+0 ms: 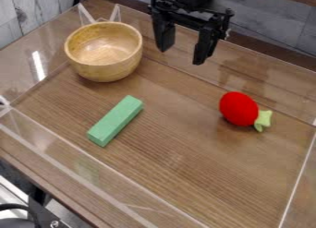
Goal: Move the red fruit to the right
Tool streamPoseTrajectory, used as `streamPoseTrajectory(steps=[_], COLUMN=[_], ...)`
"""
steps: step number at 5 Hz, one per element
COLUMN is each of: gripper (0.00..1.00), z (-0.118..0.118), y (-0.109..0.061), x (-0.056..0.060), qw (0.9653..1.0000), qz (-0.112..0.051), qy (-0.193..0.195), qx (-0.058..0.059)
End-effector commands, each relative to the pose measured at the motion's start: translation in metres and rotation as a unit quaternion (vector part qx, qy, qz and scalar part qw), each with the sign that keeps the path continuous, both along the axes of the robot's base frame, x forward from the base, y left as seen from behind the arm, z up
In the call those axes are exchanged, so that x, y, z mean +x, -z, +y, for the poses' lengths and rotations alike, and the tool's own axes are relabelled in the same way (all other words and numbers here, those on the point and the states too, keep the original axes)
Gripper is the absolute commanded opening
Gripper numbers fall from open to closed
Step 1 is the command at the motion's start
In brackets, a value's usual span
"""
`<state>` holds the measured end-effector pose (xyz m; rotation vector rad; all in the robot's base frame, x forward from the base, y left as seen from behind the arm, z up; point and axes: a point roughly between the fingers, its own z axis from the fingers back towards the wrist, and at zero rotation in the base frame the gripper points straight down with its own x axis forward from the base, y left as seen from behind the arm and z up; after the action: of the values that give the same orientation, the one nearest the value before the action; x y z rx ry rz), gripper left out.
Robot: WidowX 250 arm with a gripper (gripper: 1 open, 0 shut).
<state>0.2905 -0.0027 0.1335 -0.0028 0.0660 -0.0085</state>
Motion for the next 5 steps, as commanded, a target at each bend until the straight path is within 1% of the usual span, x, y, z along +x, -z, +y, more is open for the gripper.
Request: streamPoseTrajectory(steps=[1, 2, 3, 4, 5], gripper=[1.0, 1.0, 1.0, 1.0, 1.0], z=[-0.005, 0.003, 0.012, 0.006, -0.004], y=[-0.002, -0.002, -0.011, -0.017, -0.02], x=[0.007, 0.01, 0.013, 0.012, 0.014], qw=[0.9998, 1.0, 0.9999, 0.9999, 0.9999], qz=[0.0, -0.003, -0.007, -0.01, -0.01], qy=[-0.021, -0.006, 0.01, 0.012, 0.01], qx=[0.0, 0.002, 0.007, 0.003, 0.004])
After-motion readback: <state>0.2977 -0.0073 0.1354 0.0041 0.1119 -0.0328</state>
